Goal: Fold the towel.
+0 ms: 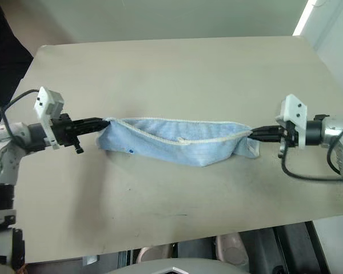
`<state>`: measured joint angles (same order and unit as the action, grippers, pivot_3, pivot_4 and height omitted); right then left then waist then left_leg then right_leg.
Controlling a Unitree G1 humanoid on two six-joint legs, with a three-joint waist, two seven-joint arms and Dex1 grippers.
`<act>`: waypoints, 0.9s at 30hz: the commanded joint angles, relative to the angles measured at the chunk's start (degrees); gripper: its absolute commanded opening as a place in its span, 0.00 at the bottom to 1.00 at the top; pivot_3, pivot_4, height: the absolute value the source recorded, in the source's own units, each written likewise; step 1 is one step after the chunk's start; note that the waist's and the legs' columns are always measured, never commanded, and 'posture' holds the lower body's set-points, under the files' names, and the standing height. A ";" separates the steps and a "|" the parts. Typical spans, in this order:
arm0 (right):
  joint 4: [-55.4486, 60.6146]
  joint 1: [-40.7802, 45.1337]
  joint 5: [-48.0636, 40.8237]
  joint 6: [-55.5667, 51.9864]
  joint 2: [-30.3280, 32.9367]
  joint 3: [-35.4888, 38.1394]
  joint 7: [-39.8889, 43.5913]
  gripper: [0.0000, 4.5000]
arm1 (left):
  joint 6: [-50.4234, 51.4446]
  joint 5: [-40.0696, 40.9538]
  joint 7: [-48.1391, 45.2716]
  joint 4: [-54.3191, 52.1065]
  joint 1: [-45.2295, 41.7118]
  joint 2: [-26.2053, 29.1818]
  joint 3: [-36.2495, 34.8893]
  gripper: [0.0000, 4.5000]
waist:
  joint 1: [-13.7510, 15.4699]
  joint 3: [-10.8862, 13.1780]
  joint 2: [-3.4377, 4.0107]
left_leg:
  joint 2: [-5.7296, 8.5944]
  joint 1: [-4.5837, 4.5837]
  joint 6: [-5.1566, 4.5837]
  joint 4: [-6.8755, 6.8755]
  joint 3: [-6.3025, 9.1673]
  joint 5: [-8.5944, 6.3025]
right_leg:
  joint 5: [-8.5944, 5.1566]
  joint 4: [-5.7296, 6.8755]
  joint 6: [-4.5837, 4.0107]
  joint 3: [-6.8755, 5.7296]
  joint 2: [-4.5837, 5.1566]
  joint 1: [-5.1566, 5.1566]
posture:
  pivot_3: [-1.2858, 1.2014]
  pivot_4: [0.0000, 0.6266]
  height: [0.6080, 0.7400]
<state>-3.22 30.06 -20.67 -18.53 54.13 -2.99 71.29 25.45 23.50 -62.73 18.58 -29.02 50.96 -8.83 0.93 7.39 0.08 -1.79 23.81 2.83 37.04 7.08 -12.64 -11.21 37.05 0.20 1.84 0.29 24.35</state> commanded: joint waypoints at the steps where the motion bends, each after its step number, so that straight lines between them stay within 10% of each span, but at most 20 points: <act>1: -9.31 5.08 7.85 6.17 -1.00 -1.88 -3.08 0.01 | -6.58 -5.70 4.68 8.50 -6.24 -1.16 1.15 0.00 | 0.16 0.00 0.00 | -0.01 0.05 0.00 0.00 0.03 0.00 | 0.10 -0.01 0.06 -0.01 0.02 0.05 | 0.52 0.24 1.00; 20: -38.26 38.74 19.46 25.78 -0.41 0.34 -10.64 0.01 | -15.54 -3.42 8.61 32.59 -41.85 1.71 -7.63 0.00 | 0.36 0.13 0.07 | -0.05 1.12 -0.04 -0.03 0.03 -0.01 | 0.57 -0.02 0.46 -0.12 0.05 1.19 | 0.52 0.24 1.00; 27: -31.72 36.34 14.41 24.36 0.45 3.02 -4.81 0.01 | -14.30 -2.57 -3.32 26.56 -34.75 5.24 -5.56 0.00 | 0.10 0.09 0.15 | -0.04 1.53 -0.05 -0.13 -0.02 0.14 | 0.58 -0.14 0.49 -0.04 0.06 1.62 | 0.52 0.24 1.00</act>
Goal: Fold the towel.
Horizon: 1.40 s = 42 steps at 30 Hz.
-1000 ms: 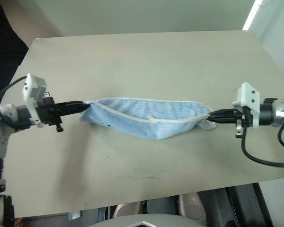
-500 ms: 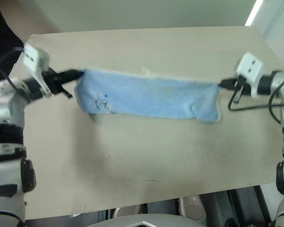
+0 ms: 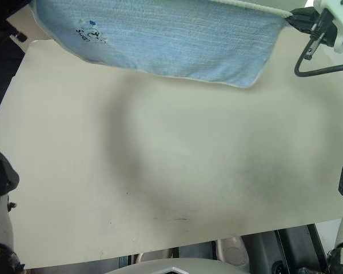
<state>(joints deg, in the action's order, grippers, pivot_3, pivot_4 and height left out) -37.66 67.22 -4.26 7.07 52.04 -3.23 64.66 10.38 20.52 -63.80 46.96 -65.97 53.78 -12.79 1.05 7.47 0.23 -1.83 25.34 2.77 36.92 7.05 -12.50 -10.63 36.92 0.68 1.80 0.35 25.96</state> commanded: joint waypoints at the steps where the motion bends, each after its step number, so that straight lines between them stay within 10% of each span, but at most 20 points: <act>1: 5.89 -3.12 -3.85 -3.49 2.96 3.84 3.59 0.01 | 1.90 0.77 -3.89 -3.76 5.23 3.25 -1.61 0.00 | -0.02 0.00 -0.01 | 0.00 0.00 0.01 0.02 0.00 0.01 | 0.00 0.04 0.00 -0.01 -0.01 0.02 | 0.52 0.24 1.00; 9: 35.86 -34.06 -18.19 -20.70 8.62 8.40 15.10 0.01 | 14.05 8.30 -14.90 -28.70 35.39 8.13 -4.74 0.00 | 0.17 -0.02 -0.06 | -0.03 0.11 0.32 0.23 -0.05 0.12 | -0.06 0.09 0.05 -0.07 -0.02 -0.06 | 0.52 0.24 1.00; 17: 43.75 -46.68 -21.13 -25.50 10.36 9.92 15.98 0.01 | 18.46 9.77 -12.86 -36.96 46.42 8.28 -6.59 0.00 | -0.07 -0.03 -0.08 | -0.01 -1.05 0.06 0.19 -0.09 0.00 | -0.38 0.12 -0.58 0.01 -0.04 -1.13 | 0.52 0.24 1.00; 42: -9.47 -13.27 10.16 -1.78 -10.17 -9.40 -1.43 0.01 | -10.38 -18.96 2.99 8.88 16.32 -6.21 14.38 0.00 | 0.02 -0.04 -0.08 | -0.01 -0.72 -0.07 0.07 0.06 0.07 | 0.27 -0.03 -0.07 -0.01 -0.03 -0.71 | 0.52 0.24 1.00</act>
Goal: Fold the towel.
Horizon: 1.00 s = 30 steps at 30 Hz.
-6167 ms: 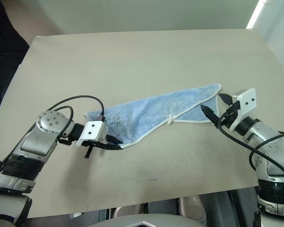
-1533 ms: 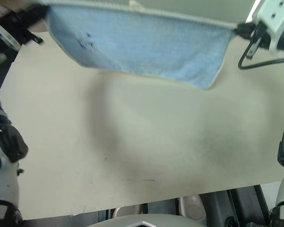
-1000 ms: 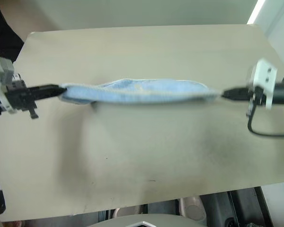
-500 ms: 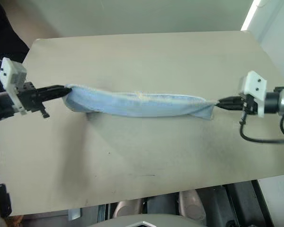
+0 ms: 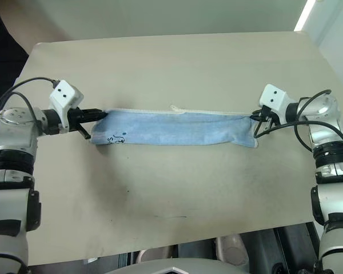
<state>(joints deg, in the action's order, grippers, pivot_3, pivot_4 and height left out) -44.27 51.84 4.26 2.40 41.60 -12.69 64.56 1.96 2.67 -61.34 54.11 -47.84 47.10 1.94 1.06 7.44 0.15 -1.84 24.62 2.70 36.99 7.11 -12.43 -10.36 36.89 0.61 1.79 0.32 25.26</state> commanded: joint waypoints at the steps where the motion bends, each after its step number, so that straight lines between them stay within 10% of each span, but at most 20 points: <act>1: -3.88 2.58 2.03 3.58 0.02 0.10 -1.32 0.01 | -2.37 -1.40 0.47 2.39 -1.96 0.32 -0.25 0.00 | 0.03 0.00 0.00 | 0.00 0.06 0.00 0.00 0.00 0.00 | 0.00 0.00 0.00 0.00 0.00 0.06 | 0.52 0.24 1.00; 7: -7.98 5.30 2.17 5.50 -1.60 1.43 -1.89 0.16 | -2.84 -1.64 0.52 4.27 -2.18 -0.23 -0.75 0.24 | 0.08 0.00 0.00 | 0.00 0.16 0.01 0.01 -0.01 0.00 | 0.00 0.04 0.00 0.00 0.01 0.15 | 0.52 0.24 1.00; 16: -5.31 5.73 1.40 8.61 0.82 4.25 -4.38 0.85 | -5.50 -0.03 7.57 5.21 -3.57 -0.09 -4.63 0.95 | 0.17 0.00 0.00 | 0.00 0.16 0.01 0.01 -0.01 0.00 | 0.00 0.07 -0.01 -0.02 0.03 0.15 | 0.52 0.24 1.00; 22: 13.01 -3.07 -7.93 -3.55 5.31 11.54 0.79 0.85 | -5.08 3.90 12.76 0.70 -3.67 0.34 -11.04 0.95 | 0.66 0.00 -0.01 | 0.01 0.32 0.02 0.02 -0.05 0.00 | -0.01 0.03 -0.02 -0.10 0.05 0.19 | 0.52 0.24 1.00; 30: 48.21 -24.31 -30.62 -44.92 4.34 23.03 -4.28 0.85 | 7.40 14.52 -1.15 -22.91 8.59 2.03 -13.84 0.95 | 0.07 -0.01 -0.03 | 0.02 0.29 0.48 0.12 -0.26 0.21 | -0.13 0.07 0.07 -0.03 -0.03 0.14 | 0.52 0.24 1.00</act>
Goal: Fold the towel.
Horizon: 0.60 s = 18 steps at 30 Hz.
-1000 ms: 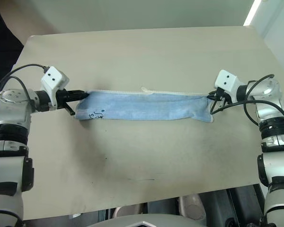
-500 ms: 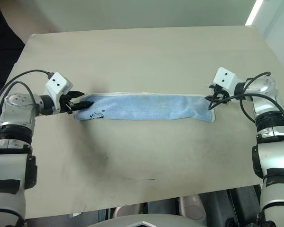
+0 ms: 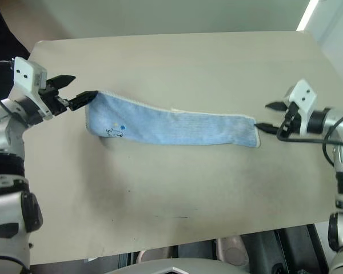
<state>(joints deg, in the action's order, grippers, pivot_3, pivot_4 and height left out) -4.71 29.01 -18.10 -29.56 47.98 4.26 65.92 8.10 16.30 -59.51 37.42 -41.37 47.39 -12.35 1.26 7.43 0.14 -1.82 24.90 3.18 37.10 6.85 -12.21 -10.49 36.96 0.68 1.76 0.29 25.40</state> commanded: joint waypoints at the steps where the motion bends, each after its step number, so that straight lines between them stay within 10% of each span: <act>1: 10.63 -2.45 -11.05 -18.47 -3.88 8.04 -8.76 0.85 | 0.75 -0.28 -3.11 -6.86 2.99 1.98 1.39 0.95 | -0.30 -0.01 -0.02 | 0.00 -0.04 -0.02 0.03 0.00 0.00 | 0.01 0.02 0.01 0.00 -0.01 -0.03 | 0.52 0.24 1.00; 18: 15.35 -2.48 -28.66 -62.00 -24.33 34.40 -40.67 0.99 | -12.77 -10.96 7.62 7.61 -4.14 -0.61 6.47 0.96 | -0.01 -0.04 -0.09 | 0.17 -0.84 -0.44 0.03 0.12 -0.16 | -0.42 0.04 -0.37 0.08 -0.09 -0.78 | 0.52 0.24 1.00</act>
<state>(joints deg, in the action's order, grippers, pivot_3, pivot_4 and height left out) 9.71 26.10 -45.40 -88.90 24.43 35.95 28.00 -3.21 5.55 -52.15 44.79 -44.72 46.65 -5.71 1.25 7.39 0.04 -1.64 24.06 2.74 37.14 6.97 -12.37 -10.92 37.00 0.31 1.83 0.18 24.61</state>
